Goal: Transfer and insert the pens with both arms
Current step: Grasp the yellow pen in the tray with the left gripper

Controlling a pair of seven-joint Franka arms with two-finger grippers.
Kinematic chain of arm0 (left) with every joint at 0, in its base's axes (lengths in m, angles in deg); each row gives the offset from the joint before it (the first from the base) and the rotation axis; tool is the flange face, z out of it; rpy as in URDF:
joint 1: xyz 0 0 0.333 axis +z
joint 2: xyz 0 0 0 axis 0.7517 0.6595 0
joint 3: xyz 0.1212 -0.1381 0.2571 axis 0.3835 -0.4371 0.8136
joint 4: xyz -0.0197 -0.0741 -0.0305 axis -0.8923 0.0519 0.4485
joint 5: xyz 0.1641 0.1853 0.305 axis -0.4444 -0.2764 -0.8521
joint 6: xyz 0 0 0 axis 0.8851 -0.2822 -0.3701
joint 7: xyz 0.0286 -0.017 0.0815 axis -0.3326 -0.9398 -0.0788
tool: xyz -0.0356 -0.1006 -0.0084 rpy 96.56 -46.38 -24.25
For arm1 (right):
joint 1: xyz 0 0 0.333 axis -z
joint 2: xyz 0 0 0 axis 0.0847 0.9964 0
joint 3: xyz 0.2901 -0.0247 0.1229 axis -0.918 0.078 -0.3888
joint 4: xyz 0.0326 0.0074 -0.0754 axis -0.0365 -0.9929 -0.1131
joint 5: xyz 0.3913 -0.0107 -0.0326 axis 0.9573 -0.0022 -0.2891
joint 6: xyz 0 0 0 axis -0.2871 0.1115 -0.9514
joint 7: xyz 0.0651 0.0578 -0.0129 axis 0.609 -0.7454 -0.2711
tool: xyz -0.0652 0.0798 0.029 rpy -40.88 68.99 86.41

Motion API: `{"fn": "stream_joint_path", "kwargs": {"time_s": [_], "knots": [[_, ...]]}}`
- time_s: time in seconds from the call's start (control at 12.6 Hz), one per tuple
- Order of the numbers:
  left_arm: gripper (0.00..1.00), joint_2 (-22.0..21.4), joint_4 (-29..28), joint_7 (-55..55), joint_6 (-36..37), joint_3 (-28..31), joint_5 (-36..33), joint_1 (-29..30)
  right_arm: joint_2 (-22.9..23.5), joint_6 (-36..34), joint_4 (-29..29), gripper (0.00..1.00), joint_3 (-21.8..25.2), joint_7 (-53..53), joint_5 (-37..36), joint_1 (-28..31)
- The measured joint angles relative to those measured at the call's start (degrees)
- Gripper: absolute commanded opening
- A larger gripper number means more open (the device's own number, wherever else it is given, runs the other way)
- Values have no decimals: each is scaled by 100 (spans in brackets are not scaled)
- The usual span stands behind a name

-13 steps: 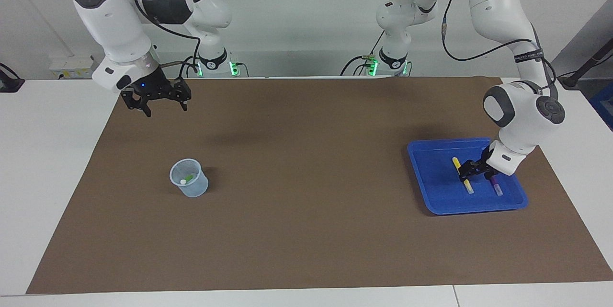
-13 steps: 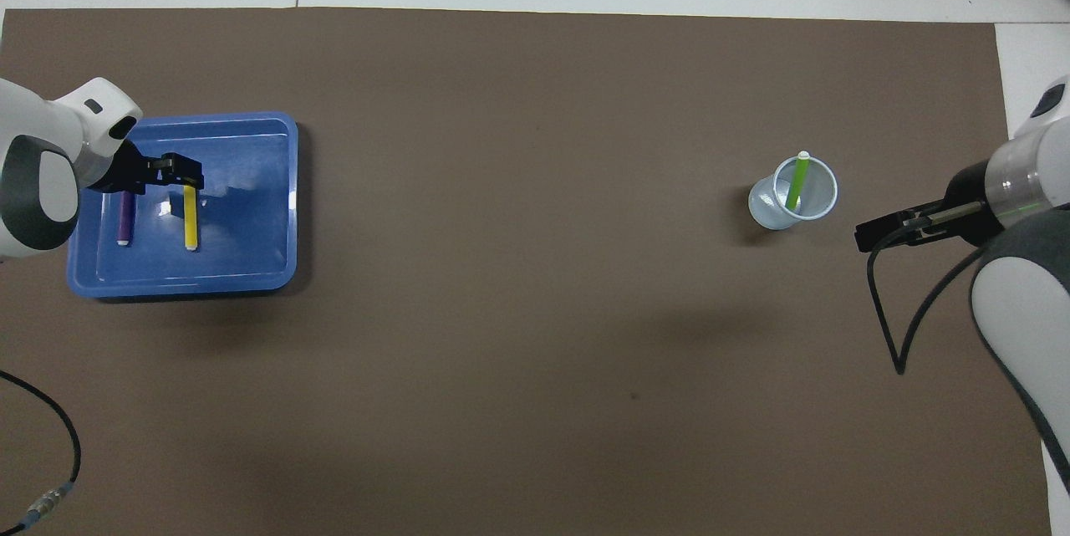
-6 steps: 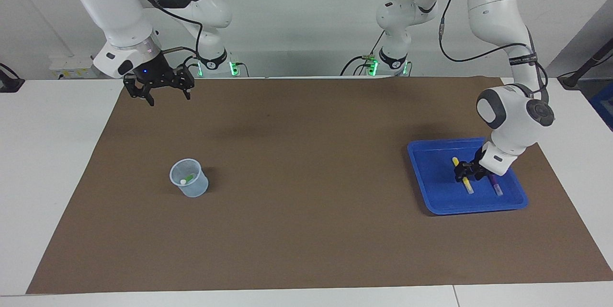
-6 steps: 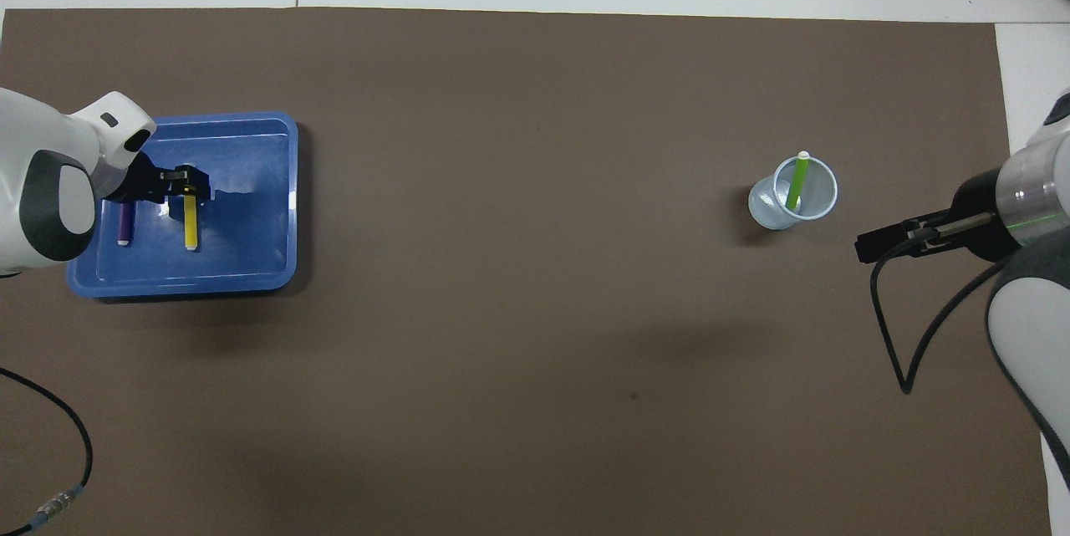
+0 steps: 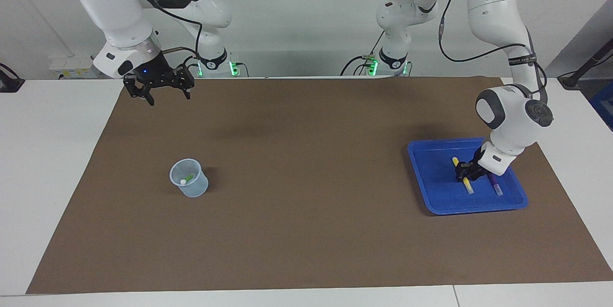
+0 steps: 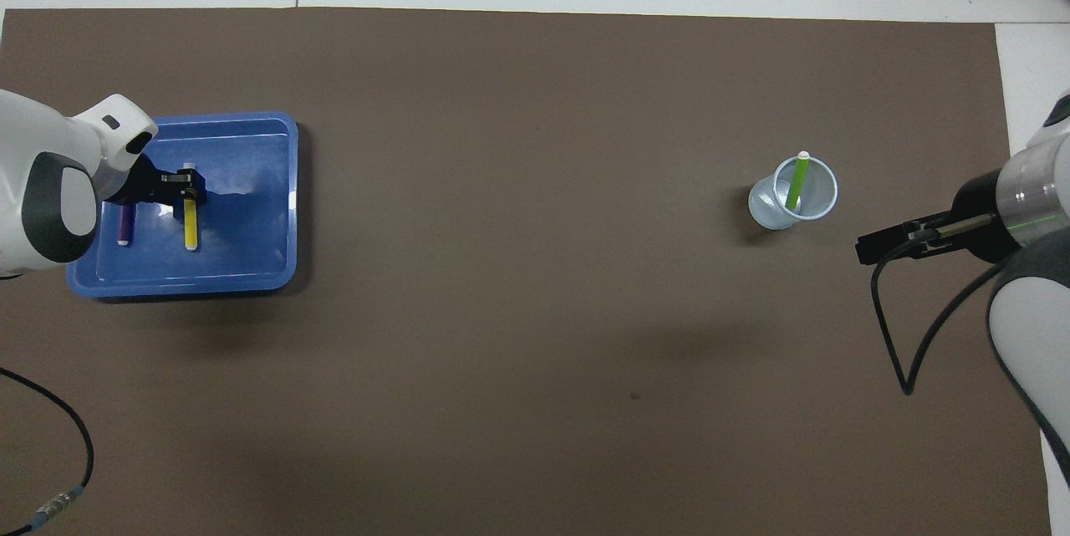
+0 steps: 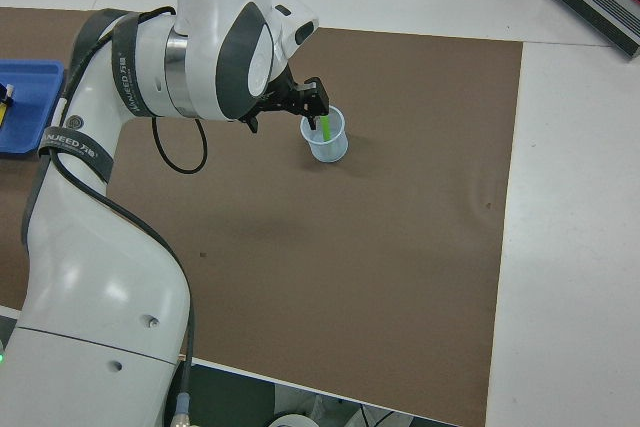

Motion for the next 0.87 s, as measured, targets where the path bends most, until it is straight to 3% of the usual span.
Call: {"fn": "stream_joint_path", "kwargs": {"time_s": [0.16,0.87], "knots": [[0,-2,-5,0,0,-1,0,0,0,-2,0,100,0,0,0,0],[0,-141,154,0,499,-40,21,-1,0,-8,-41,100,0,-2,0,2]]}}
